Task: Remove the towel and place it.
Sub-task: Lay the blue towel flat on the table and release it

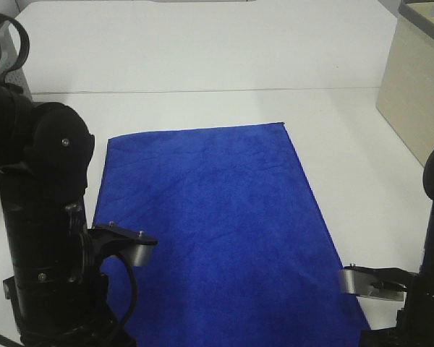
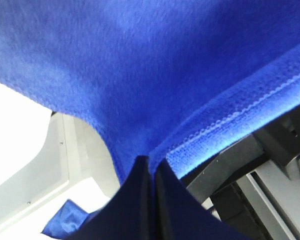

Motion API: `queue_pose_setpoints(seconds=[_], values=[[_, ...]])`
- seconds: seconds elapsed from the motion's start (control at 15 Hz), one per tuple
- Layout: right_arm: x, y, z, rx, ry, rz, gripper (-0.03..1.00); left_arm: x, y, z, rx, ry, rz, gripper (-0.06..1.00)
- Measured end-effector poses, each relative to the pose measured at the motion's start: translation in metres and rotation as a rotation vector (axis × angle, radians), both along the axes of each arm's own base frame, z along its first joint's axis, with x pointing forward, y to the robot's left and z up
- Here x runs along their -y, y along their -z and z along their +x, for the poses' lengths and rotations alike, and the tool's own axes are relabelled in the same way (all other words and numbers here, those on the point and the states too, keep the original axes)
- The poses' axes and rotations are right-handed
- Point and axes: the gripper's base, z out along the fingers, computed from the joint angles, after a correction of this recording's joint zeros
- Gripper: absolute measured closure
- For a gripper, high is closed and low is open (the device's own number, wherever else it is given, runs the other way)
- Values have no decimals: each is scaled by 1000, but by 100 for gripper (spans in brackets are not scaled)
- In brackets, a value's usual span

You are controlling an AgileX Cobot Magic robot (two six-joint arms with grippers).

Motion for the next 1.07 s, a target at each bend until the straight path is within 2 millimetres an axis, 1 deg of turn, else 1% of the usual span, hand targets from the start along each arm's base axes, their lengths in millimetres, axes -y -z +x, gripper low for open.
queue_pose_setpoints(seconds=[0.2, 0.47, 0.73, 0.93, 1.07], values=[[1, 3, 2, 27, -9, -11, 95, 6, -6, 8, 19, 5, -19, 94], [1, 5, 3, 53, -4, -13, 95, 13, 17, 15, -60, 14, 36, 94], [1, 9, 4, 57, -1, -20, 95, 21, 33, 25, -108, 43, 58, 94], [2, 21, 3, -4, -2, -41, 95, 24, 32, 28, -119, 51, 58, 94], [2, 23, 3, -11, -2, -43, 93, 24, 32, 28, -119, 51, 57, 94]])
